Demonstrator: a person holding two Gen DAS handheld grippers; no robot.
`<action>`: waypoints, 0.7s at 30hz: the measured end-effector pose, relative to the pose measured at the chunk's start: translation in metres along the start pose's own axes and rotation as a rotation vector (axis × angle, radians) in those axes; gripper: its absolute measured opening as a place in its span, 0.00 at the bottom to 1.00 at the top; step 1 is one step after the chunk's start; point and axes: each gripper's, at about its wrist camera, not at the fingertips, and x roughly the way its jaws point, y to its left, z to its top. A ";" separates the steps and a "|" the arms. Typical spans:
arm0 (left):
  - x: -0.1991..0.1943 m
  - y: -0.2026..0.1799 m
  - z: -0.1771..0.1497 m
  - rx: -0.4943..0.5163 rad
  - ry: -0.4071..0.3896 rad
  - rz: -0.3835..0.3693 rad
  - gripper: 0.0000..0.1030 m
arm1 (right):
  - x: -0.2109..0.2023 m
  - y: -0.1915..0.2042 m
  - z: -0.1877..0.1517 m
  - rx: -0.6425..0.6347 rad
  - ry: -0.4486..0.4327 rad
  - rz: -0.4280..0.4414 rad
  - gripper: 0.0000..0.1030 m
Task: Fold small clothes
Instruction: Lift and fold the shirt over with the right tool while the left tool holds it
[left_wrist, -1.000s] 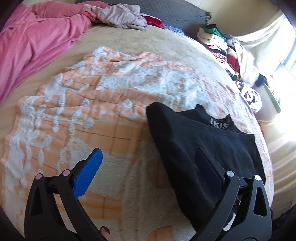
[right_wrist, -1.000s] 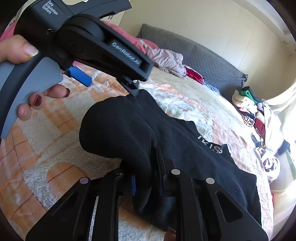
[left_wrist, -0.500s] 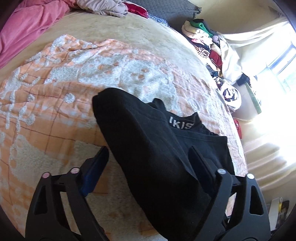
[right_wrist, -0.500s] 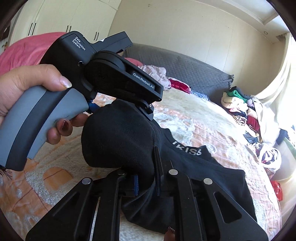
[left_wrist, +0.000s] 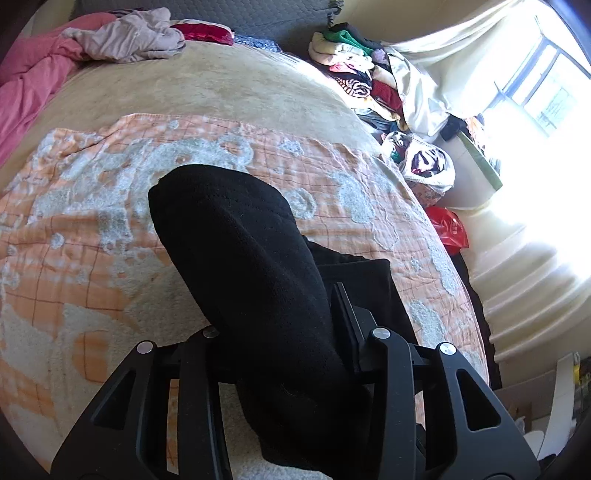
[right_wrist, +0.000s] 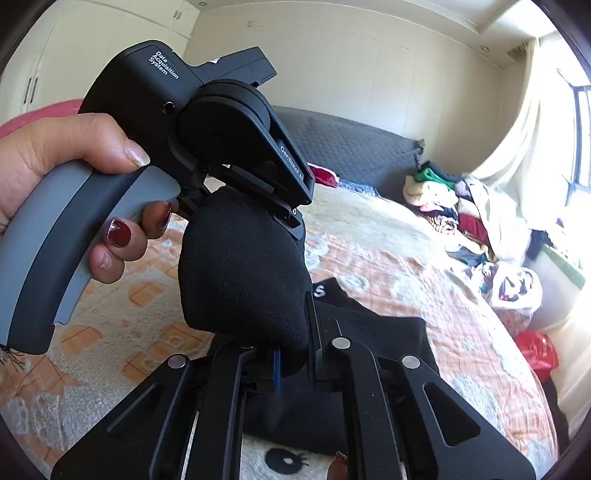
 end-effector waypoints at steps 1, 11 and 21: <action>0.003 -0.007 0.000 0.012 0.005 0.004 0.30 | -0.002 -0.006 -0.002 0.026 0.007 0.004 0.08; 0.042 -0.058 -0.006 0.092 0.080 0.022 0.30 | -0.012 -0.059 -0.027 0.297 0.088 0.053 0.08; 0.075 -0.079 -0.009 0.114 0.122 0.045 0.30 | -0.004 -0.077 -0.043 0.430 0.174 0.073 0.08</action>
